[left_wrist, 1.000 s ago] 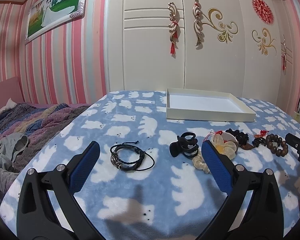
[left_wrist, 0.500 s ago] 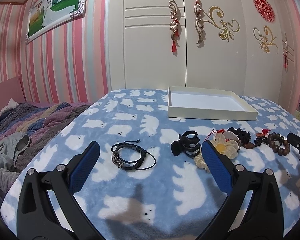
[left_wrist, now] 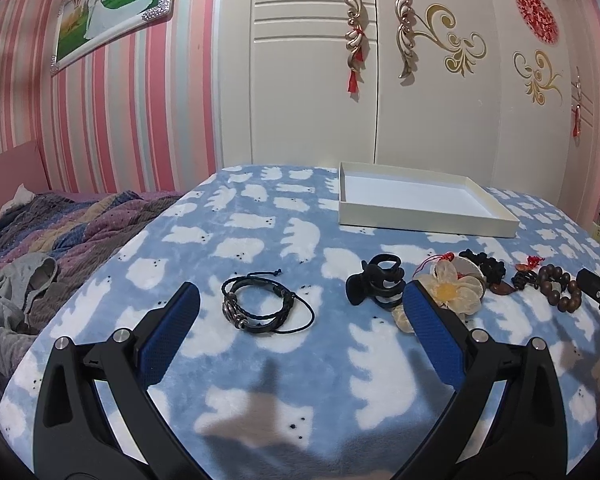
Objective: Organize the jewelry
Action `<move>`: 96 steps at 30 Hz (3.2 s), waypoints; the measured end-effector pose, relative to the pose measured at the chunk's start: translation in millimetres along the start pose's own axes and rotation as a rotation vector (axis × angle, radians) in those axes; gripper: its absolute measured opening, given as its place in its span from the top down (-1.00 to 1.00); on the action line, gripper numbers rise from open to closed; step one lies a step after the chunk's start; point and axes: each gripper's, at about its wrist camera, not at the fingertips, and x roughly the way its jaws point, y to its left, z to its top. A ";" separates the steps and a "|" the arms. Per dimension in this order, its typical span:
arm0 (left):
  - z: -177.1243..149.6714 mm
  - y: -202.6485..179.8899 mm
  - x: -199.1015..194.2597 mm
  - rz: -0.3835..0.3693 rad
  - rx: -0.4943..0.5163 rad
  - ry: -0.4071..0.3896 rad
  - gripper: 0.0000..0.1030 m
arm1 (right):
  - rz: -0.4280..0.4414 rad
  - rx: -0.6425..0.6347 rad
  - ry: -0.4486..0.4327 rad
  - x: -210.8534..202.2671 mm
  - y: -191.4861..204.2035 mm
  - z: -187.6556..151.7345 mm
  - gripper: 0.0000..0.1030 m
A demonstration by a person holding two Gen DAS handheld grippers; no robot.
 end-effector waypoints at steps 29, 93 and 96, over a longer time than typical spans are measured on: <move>4.7 40.0 7.5 0.028 -0.064 0.065 -0.94 | 0.093 0.082 0.044 4.4 -42.5 1.2 -0.96; 26.9 -50.8 119.8 -0.248 0.069 0.339 0.01 | 0.289 0.010 0.261 90.1 3.1 32.8 0.67; 41.0 -50.1 109.2 -0.244 0.071 0.300 0.01 | 0.289 0.019 0.202 76.3 1.9 45.0 0.67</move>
